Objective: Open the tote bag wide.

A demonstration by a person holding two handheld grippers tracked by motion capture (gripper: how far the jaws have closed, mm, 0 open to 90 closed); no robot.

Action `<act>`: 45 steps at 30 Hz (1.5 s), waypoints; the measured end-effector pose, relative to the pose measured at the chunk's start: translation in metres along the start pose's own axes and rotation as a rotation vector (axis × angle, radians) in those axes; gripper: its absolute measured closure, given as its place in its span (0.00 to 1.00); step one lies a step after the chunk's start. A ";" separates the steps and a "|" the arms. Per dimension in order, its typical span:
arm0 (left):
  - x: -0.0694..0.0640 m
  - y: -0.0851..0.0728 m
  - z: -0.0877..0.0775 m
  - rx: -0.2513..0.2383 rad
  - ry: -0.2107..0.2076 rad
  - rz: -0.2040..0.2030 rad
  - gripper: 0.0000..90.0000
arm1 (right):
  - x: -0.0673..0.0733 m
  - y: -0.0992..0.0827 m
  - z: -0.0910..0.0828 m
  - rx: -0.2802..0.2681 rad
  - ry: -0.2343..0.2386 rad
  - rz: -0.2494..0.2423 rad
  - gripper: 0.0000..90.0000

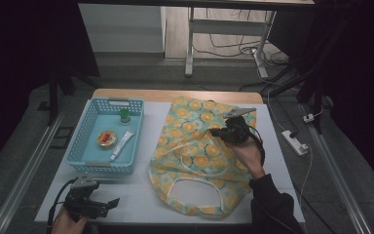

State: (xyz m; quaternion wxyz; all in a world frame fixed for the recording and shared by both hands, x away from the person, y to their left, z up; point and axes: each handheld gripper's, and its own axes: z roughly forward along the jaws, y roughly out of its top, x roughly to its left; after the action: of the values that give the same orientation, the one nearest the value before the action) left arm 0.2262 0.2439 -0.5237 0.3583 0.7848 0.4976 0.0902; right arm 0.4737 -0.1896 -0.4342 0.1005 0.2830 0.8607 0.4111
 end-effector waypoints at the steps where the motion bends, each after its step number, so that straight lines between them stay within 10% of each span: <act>1: 0.000 0.000 0.000 0.000 0.000 0.000 0.00 | -0.002 0.002 0.000 -0.003 -0.004 0.002 1.00; 16: 0.000 0.000 0.000 0.001 0.002 -0.003 0.00 | -0.022 0.017 0.020 -0.019 -0.049 -0.006 1.00; 45: 0.000 0.000 0.000 -0.001 -0.004 0.001 0.00 | -0.052 -0.033 0.071 0.167 -0.063 0.022 0.97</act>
State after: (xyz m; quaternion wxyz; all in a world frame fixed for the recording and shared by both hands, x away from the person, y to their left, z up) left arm 0.2264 0.2441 -0.5238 0.3595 0.7849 0.4967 0.0891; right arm 0.5317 -0.1892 -0.5077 0.0992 0.3127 0.8852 0.3298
